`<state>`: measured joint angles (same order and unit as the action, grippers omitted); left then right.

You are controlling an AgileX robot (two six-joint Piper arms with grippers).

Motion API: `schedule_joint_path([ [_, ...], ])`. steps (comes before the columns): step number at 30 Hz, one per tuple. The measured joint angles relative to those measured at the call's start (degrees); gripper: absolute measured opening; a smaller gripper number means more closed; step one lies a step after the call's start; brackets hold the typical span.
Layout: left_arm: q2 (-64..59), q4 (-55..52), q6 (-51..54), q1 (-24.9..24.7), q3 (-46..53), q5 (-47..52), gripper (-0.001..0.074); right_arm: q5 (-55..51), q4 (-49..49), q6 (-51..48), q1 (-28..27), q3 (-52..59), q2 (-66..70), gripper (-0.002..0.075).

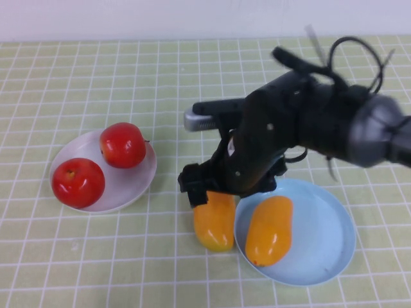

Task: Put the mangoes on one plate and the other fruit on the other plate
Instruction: Put another type of fruit in the right plate

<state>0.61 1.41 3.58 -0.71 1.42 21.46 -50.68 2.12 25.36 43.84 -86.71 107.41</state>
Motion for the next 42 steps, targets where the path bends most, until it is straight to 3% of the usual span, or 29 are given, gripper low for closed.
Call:
schedule_joint_path([
  [9,0.00,0.00,0.00,0.00,0.00,0.00,0.0002,-3.36,0.90,0.00,0.00,-4.71,8.30,0.0690],
  [22,0.00,0.00,0.00,0.00,0.00,0.00,0.0002,-2.56,1.12,-0.12,0.00,-5.93,10.24,0.0689],
  [26,0.00,0.00,0.00,0.00,0.00,0.00,0.0002,-1.56,1.12,-1.91,0.12,-6.03,10.89,0.0640],
  [29,0.00,0.00,0.00,0.00,0.00,0.00,0.0002,-1.10,1.12,-2.50,0.34,-6.03,11.02,0.0561],
  [42,0.00,0.00,0.00,0.00,0.00,0.00,0.0002,-1.00,-0.02,-2.95,0.57,-6.03,9.62,0.0562],
])
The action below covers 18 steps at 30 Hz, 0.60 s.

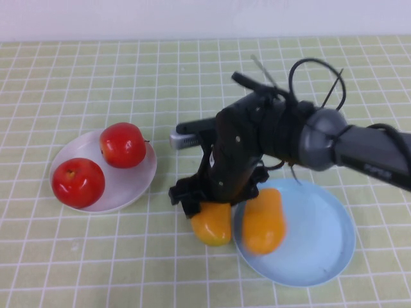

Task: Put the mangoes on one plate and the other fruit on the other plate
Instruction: Put another type of fruit in the right plate

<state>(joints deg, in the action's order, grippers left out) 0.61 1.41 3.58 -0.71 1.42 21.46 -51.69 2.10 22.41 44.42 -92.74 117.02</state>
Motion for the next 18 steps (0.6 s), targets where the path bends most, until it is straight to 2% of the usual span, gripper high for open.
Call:
schedule_joint_path([
  [8,0.00,0.00,0.00,0.00,0.00,0.00,0.0002,-0.98,-5.27,0.36,0.00,0.00,-9.55,0.0561],
  [18,0.00,0.00,0.00,0.00,0.00,0.00,0.0002,-12.83,-13.54,1.22,-1.62,5.33,-18.85,0.0561],
])
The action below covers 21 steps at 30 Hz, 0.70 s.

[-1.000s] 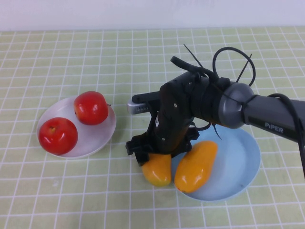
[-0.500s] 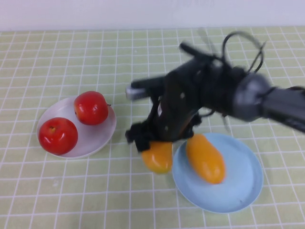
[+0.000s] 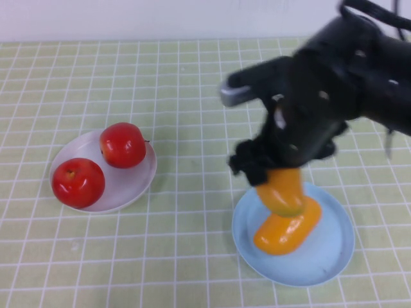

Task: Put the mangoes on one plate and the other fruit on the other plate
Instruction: Put another type of fruit in the right plate

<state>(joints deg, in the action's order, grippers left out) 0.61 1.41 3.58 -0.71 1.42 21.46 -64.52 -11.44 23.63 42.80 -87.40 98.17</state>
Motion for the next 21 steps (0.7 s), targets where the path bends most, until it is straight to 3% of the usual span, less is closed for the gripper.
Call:
schedule_joint_path([
  [10,0.00,0.00,0.00,0.00,0.00,0.00,0.0002,3.53,0.31,4.08,-3.35,18.49,-9.89,0.0561],
  [21,0.00,0.00,0.00,0.00,0.00,0.00,0.0002,7.20,3.55,7.33,-9.79,21.44,-5.81,0.0561],
])
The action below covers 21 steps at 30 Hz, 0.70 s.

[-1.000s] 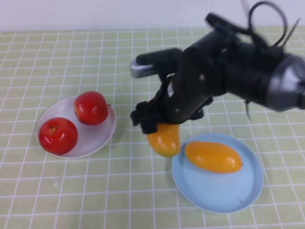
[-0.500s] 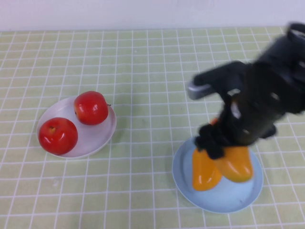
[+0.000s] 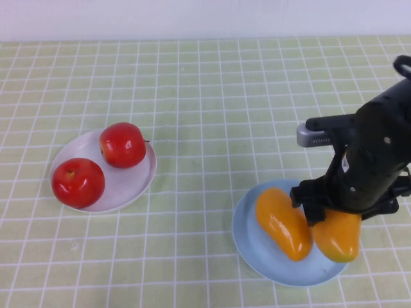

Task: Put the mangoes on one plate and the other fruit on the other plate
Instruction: Put another type of fruit in the right plate

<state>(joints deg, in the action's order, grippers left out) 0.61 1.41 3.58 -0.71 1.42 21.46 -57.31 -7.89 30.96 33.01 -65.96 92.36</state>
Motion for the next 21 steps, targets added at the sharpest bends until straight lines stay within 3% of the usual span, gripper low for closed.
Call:
schedule_joint_path([
  [21,0.00,0.00,0.00,0.00,0.00,0.00,0.0002,3.03,3.64,-5.71,-1.08,0.00,5.76,0.0561],
])
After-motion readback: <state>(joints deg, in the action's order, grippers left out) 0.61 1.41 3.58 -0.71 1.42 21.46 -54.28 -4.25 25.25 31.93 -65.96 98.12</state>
